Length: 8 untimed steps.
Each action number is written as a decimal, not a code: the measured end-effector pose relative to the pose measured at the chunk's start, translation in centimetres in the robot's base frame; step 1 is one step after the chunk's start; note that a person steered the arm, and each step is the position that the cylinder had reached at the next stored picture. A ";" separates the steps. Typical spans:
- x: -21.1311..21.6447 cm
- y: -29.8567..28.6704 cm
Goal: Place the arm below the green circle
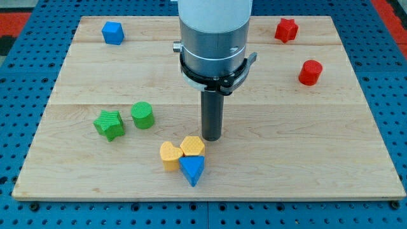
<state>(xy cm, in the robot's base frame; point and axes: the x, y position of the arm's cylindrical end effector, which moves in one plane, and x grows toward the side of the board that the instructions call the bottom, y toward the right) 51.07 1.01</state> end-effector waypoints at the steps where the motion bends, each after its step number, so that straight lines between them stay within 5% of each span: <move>1: -0.2 0.2; 6: -0.5 -0.7; 8: -0.7 -7.7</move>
